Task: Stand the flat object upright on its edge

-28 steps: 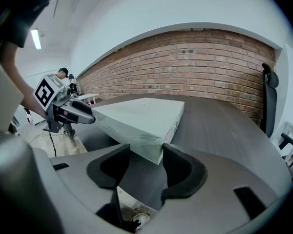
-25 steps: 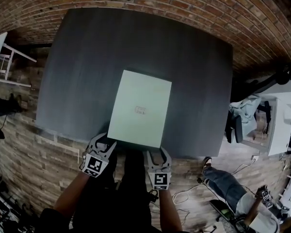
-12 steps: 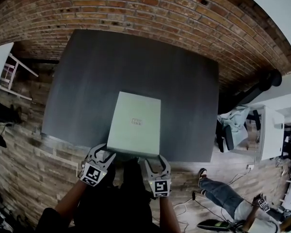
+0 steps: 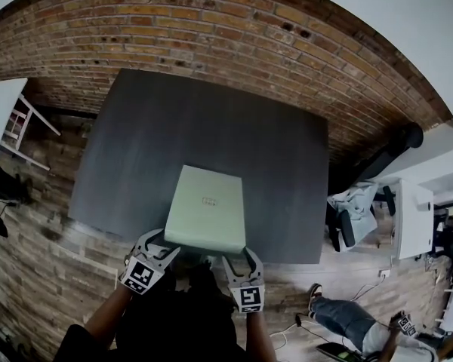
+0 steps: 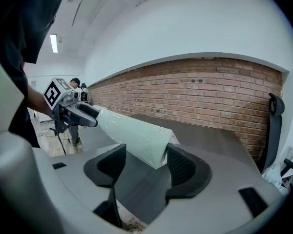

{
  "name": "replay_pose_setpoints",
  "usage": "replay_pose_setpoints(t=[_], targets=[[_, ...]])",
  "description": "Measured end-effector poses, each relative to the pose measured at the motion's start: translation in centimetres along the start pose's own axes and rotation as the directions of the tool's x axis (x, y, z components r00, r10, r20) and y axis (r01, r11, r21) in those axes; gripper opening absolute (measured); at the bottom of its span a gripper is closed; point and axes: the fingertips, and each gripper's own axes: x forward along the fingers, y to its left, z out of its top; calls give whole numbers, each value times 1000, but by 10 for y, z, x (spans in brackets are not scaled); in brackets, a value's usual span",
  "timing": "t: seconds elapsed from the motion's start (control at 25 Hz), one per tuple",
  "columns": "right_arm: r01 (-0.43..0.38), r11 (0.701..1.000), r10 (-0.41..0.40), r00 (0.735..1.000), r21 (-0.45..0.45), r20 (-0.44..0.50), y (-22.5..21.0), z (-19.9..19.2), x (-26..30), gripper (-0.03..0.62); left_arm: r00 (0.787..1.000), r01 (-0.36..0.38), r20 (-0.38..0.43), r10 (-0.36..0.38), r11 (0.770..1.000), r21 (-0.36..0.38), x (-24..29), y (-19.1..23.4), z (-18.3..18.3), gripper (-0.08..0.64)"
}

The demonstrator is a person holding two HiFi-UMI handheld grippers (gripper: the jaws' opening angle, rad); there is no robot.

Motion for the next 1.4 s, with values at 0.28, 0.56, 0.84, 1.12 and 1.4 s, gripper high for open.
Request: replay_pose_setpoints(t=[0.28, 0.56, 0.84, 1.12, 1.4], targets=[[4, 1000, -4, 999, -4, 48, -14, 27, 1, 264, 998, -11, 66, 11, 1000, -2, 1, 7, 37, 258], [8, 1000, -7, 987, -2, 161, -38, 61, 2, 275, 994, -27, 102, 26, 1000, 8, 9, 11, 68, 259], [-3, 1000, 7, 976, -16, 216, -58, 86, -3, 281, 990, -50, 131, 50, 999, -7, 13, 7, 92, 261], [-6, 1000, 12, 974, -26, 224, -80, 91, -8, 281, 984, -120, 139, 115, 992, 27, 21, -2, 112, 259], [-57, 998, 47, 970, 34, 237, -97, 102, -16, 279, 975, -170, 144, 168, 985, 1, 22, -9, 133, 259]])
